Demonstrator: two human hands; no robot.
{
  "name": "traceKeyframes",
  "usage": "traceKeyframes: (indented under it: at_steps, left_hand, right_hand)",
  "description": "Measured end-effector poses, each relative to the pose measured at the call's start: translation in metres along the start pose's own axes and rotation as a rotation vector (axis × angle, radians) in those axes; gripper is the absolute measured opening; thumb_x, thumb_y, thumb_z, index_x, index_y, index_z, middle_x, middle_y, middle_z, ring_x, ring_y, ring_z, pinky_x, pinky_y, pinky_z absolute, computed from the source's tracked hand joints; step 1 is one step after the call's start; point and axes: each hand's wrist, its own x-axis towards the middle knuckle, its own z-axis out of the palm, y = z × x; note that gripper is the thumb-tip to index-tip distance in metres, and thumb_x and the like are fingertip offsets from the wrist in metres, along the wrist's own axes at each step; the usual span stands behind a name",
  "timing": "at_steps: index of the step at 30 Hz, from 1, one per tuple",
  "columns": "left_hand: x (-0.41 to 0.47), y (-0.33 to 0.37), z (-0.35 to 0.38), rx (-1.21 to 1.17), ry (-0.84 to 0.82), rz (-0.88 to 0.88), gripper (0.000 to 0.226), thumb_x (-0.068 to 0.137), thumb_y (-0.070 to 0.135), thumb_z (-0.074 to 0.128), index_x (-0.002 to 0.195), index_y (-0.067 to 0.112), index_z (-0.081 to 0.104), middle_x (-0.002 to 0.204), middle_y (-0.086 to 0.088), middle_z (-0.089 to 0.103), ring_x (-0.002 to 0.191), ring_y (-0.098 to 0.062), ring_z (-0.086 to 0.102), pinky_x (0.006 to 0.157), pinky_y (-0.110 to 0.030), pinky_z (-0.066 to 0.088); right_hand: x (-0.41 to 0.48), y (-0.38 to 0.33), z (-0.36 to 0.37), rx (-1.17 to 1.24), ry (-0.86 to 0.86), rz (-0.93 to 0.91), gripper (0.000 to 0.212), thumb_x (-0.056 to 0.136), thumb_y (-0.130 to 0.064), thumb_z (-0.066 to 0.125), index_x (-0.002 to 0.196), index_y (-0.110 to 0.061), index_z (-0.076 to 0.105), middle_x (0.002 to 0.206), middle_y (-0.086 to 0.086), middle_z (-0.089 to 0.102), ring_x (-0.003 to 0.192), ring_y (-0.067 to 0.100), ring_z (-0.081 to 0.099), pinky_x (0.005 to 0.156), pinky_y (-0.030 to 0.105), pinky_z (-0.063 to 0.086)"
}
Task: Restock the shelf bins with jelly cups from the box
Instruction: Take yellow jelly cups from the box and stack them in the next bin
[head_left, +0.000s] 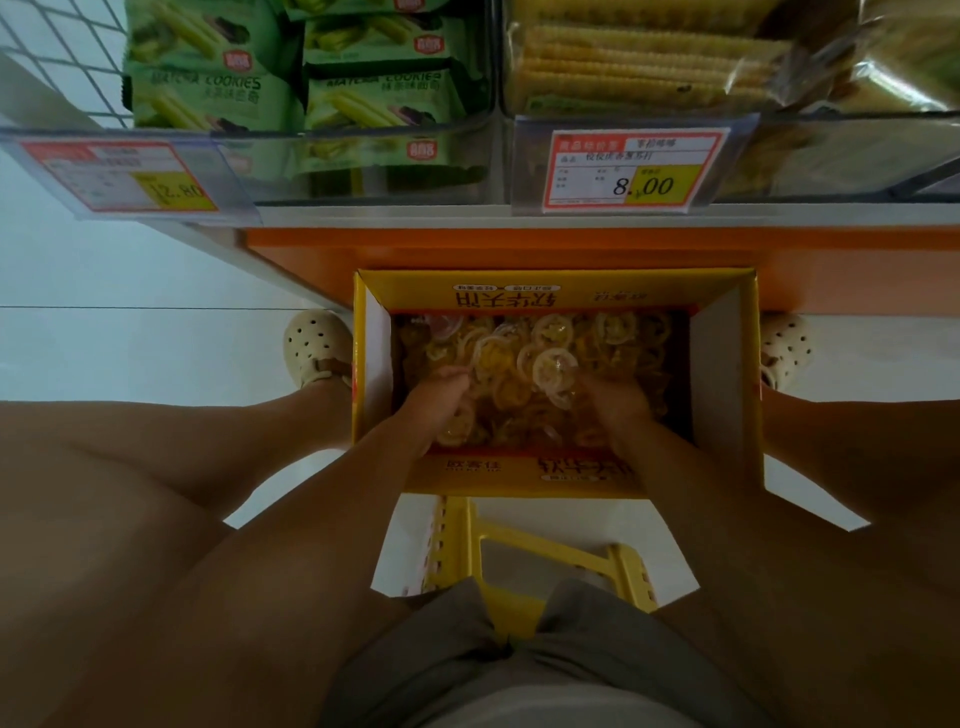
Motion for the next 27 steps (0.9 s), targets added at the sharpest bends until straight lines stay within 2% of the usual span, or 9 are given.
traceKeyframes:
  at_steps: [3, 5, 9, 12, 16, 18, 22, 25, 27]
  left_hand:
    - [-0.003, 0.006, 0.001, 0.032, -0.032, -0.013, 0.030, 0.098, 0.030, 0.044, 0.124, 0.022, 0.056, 0.117, -0.005, 0.060, 0.101, -0.019, 0.053, 0.079, -0.032, 0.039]
    - [-0.001, 0.007, 0.001, 0.043, -0.077, 0.022, 0.030, 0.097, 0.034, 0.050, 0.124, 0.024, 0.058, 0.121, 0.001, 0.058, 0.107, -0.016, 0.050, 0.083, -0.031, 0.037]
    - [0.000, 0.006, 0.002, 0.057, -0.118, 0.085, 0.027, 0.095, 0.030, 0.057, 0.122, 0.029, 0.061, 0.128, 0.004, 0.056, 0.114, -0.014, 0.051, 0.084, -0.029, 0.038]
    - [-0.002, 0.008, 0.003, 0.101, -0.133, 0.097, 0.029, 0.096, 0.022, 0.055, 0.123, 0.030, 0.060, 0.133, 0.001, 0.056, 0.118, -0.018, 0.053, 0.082, -0.027, 0.041]
    - [-0.014, 0.018, 0.008, 0.173, -0.144, 0.127, 0.035, 0.098, 0.013, 0.049, 0.131, 0.024, 0.055, 0.133, -0.001, 0.056, 0.106, -0.013, 0.054, 0.068, -0.020, 0.044]
    - [-0.024, 0.023, 0.011, 0.207, -0.139, 0.138, 0.036, 0.099, 0.025, 0.051, 0.135, 0.025, 0.052, 0.130, 0.002, 0.056, 0.099, -0.010, 0.053, 0.071, -0.023, 0.045]
    - [-0.053, 0.037, 0.014, 0.270, -0.195, 0.213, 0.058, 0.087, 0.061, 0.056, 0.136, 0.031, 0.049, 0.122, 0.013, 0.051, 0.108, -0.013, 0.055, 0.086, -0.031, 0.043]
    - [-0.078, 0.053, 0.011, 0.269, -0.195, 0.367, 0.036, 0.091, 0.050, 0.058, 0.123, 0.033, 0.059, 0.120, 0.008, 0.064, 0.092, -0.007, 0.063, 0.084, -0.028, 0.049]
    - [-0.098, 0.067, 0.004, 0.256, -0.164, 0.438, 0.020, 0.088, 0.050, 0.062, 0.107, 0.046, 0.063, 0.114, 0.010, 0.068, 0.101, -0.009, 0.063, 0.097, -0.036, 0.048]
  right_hand:
    - [0.008, -0.004, -0.001, -0.135, -0.019, -0.080, 0.043, 0.088, -0.044, 0.065, 0.124, -0.023, 0.056, 0.120, 0.007, 0.061, 0.101, 0.026, 0.061, 0.053, 0.027, 0.050]
    - [0.011, -0.009, 0.003, -0.173, -0.031, -0.087, 0.041, 0.090, -0.039, 0.064, 0.126, -0.021, 0.055, 0.120, 0.007, 0.059, 0.102, 0.025, 0.060, 0.056, 0.030, 0.052]
    - [0.014, -0.013, 0.011, -0.099, 0.016, -0.016, 0.035, 0.089, -0.031, 0.067, 0.119, -0.017, 0.057, 0.112, 0.007, 0.057, 0.108, 0.030, 0.057, 0.081, 0.049, 0.056]
    - [0.016, -0.015, 0.012, -0.111, 0.008, -0.021, 0.030, 0.091, -0.028, 0.065, 0.117, -0.014, 0.059, 0.120, 0.008, 0.060, 0.112, 0.027, 0.057, 0.092, 0.044, 0.052]
    - [0.005, -0.011, 0.007, -0.212, -0.018, -0.171, 0.022, 0.091, -0.025, 0.064, 0.109, -0.013, 0.066, 0.110, 0.006, 0.067, 0.088, 0.016, 0.059, 0.062, 0.022, 0.046]
    - [-0.010, -0.012, 0.004, -0.208, -0.028, -0.232, 0.016, 0.092, -0.026, 0.062, 0.103, -0.016, 0.069, 0.103, 0.007, 0.068, 0.081, 0.015, 0.060, 0.063, 0.025, 0.049]
    - [-0.051, -0.029, -0.008, -0.187, -0.043, -0.362, 0.013, 0.089, -0.030, 0.065, 0.097, -0.022, 0.072, 0.095, 0.000, 0.071, 0.090, 0.018, 0.066, 0.081, 0.036, 0.057]
    - [-0.090, -0.043, -0.022, -0.115, -0.086, -0.467, 0.011, 0.090, -0.027, 0.065, 0.095, -0.023, 0.073, 0.095, -0.001, 0.071, 0.091, 0.017, 0.068, 0.075, 0.031, 0.057]
    - [-0.123, -0.055, -0.033, -0.082, -0.103, -0.527, 0.009, 0.090, -0.029, 0.064, 0.091, -0.026, 0.072, 0.096, -0.004, 0.070, 0.090, 0.012, 0.065, 0.072, 0.026, 0.053]
